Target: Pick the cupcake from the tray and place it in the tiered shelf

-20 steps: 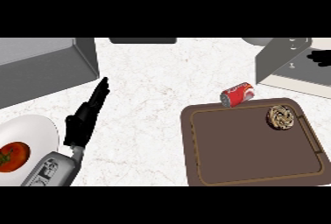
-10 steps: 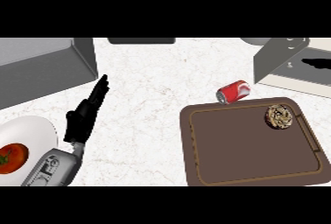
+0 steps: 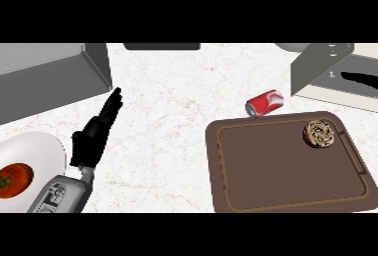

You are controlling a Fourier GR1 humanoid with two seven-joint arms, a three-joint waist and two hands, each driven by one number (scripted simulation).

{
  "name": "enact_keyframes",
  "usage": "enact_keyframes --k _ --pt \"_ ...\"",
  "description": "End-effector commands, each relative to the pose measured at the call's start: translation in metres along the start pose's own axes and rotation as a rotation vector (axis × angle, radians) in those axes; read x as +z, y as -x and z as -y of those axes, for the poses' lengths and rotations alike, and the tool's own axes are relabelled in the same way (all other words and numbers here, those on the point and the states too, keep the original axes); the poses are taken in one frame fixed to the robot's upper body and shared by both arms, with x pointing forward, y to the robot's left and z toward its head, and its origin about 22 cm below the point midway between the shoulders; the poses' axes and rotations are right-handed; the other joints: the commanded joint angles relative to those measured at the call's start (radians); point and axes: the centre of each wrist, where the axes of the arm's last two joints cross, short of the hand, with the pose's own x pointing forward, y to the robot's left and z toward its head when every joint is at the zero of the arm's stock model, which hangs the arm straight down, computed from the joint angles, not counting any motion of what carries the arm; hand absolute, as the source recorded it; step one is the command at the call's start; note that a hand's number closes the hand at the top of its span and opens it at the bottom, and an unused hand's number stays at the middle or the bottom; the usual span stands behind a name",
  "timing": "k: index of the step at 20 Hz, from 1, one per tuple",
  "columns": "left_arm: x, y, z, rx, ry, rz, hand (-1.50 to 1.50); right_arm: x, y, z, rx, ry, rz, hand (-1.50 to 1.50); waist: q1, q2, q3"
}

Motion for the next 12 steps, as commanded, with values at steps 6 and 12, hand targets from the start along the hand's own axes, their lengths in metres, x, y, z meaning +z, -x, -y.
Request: enact_keyframes --k 6,12 --pt "-0.006 0.004 0.017 0.01 0.004 0.007 0.0 -0.013 -0.018 -0.006 -0.014 0.0 -0.014 -1.5 0.002 0.001 0.0" --pt "-0.001 -0.001 0.01 -0.012 0.006 0.004 0.0 -0.018 0.004 -0.044 0.012 -0.012 -0.046 -1.5 0.003 0.001 0.0"
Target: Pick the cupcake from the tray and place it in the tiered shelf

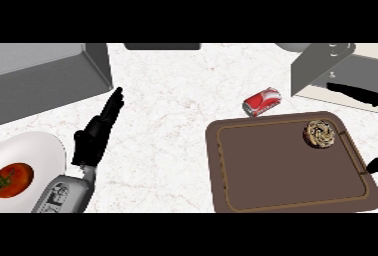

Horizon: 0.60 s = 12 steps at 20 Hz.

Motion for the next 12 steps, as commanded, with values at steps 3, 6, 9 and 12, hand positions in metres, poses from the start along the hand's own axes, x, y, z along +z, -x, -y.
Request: enact_keyframes --k 3,6,9,12 --pt "0.005 -0.004 0.001 0.013 0.011 0.0 0.0 -0.007 0.008 -0.01 0.003 -0.007 -0.037 -1.5 0.004 0.001 0.0" --pt "0.01 -0.002 0.009 -0.002 0.012 0.004 0.0 -0.014 -0.01 -0.005 0.013 0.002 -0.019 -1.5 0.003 0.0 0.0" --pt "0.005 0.0 0.018 0.004 0.004 -0.001 0.0 -0.008 0.002 -0.006 0.019 0.002 -0.032 -1.5 0.002 0.001 0.0" --pt "-0.001 -0.005 0.009 0.009 0.013 -0.002 0.0 -0.006 0.013 -0.01 0.053 -0.019 -0.045 -1.5 0.002 0.001 0.0"
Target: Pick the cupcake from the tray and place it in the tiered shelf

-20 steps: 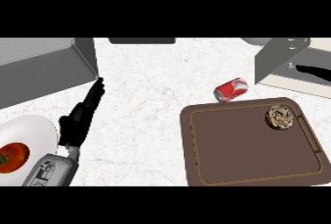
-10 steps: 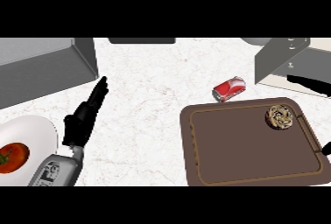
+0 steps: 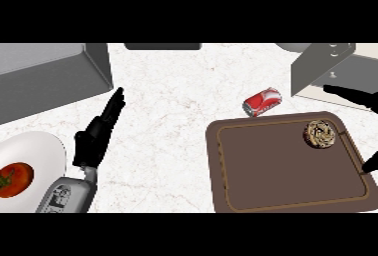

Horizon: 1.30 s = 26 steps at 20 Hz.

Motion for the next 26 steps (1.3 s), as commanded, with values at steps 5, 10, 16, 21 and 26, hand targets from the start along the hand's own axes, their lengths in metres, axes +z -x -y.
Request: enact_keyframes --k 5,10,16,21,26 --pt "0.016 -0.001 -0.006 -0.003 -0.01 -0.007 0.0 -0.014 0.007 -0.025 0.03 -0.004 -0.026 -1.5 0.002 0.0 0.0" --pt "-0.007 -0.003 -0.003 0.004 -0.005 -0.007 0.0 -0.021 0.017 -0.032 0.062 -0.014 -0.046 -1.5 0.001 0.001 0.0" --pt "0.009 0.007 0.016 0.002 -0.008 0.005 0.0 -0.034 0.006 -0.034 0.046 -0.006 -0.05 -1.5 0.0 0.0 0.0" --pt "0.008 -0.005 0.0 0.014 0.004 0.01 0.0 -0.043 0.028 -0.03 0.037 -0.035 -0.06 -1.5 0.005 0.001 0.0" --pt "-0.002 0.006 0.003 0.005 -0.013 -0.002 0.0 -0.039 0.021 -0.06 0.049 -0.051 -0.046 -1.5 -0.003 0.0 0.0"
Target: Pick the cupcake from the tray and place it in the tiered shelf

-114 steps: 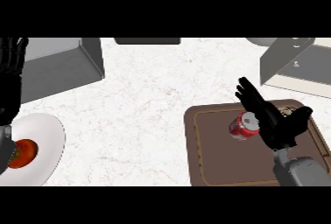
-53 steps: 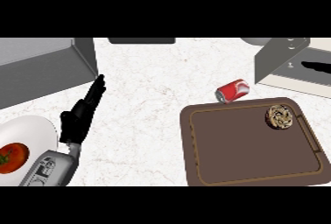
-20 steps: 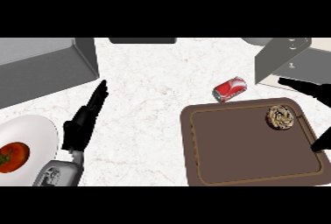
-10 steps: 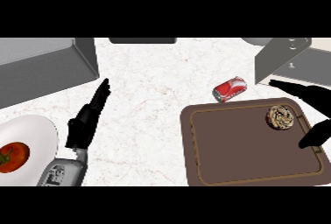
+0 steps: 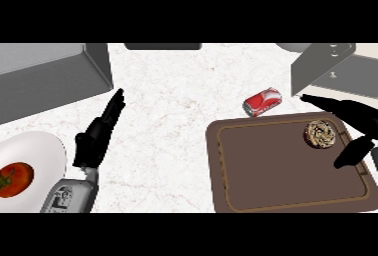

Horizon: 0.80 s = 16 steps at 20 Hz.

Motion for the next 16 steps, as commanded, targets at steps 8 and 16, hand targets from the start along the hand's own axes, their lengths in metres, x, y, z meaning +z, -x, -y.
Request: enact_keyframes --k 8,16 --pt "0.001 0.008 0.01 -0.003 -0.014 -0.003 0.0 0.012 0.009 -0.033 0.111 -0.077 0.02 1.5 -0.005 -0.001 0.0" --pt "0.007 0.012 -0.019 0.003 0.008 -0.007 0.0 -0.003 0.013 -0.02 0.14 0.009 0.075 1.5 0.002 0.0 0.0"
